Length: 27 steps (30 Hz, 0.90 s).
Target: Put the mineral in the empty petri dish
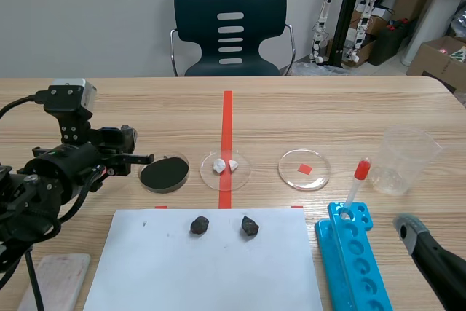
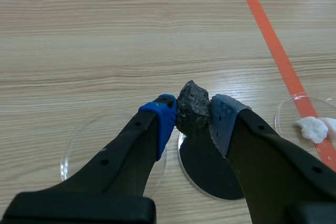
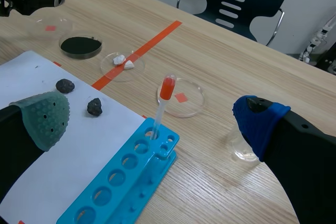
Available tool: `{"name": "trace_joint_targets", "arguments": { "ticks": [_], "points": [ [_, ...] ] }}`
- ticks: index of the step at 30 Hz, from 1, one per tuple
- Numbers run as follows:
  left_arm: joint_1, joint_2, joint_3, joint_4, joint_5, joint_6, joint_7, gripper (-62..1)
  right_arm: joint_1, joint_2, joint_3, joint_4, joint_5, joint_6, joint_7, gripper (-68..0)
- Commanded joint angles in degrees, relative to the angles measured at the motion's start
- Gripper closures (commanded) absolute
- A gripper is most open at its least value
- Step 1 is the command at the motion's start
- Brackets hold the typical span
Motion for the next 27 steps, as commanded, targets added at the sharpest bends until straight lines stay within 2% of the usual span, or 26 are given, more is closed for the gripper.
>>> {"name": "trace_joint_targets", "arguments": {
  "ticks": [1,9,18,27],
  "points": [
    [-2.01,-0.04,0.02,-0.50,-0.35,-0.28,1.51,-11.6,0.35,0.46,0.17,0.81,0.59,-0.07,0.63,-67.9],
    [-8.92,0.07,0.02,-7.61,0.31,-0.31,12.63,-11.6,0.35,0.46,0.17,0.81,0.59,-0.07,0.63,-67.9],
    [-13.49,0.07,-0.09,-15.17,0.37,-0.28,16.13,-11.6,0.35,0.46,0.17,0.81,0.59,-0.07,0.63,-67.9],
    [-14.56,0.04,-3.63,-16.02,2.43,-0.28,18.99,-11.6,0.35,0.48,0.17,0.81,0.59,-0.07,0.63,-67.9]
  ]
}}
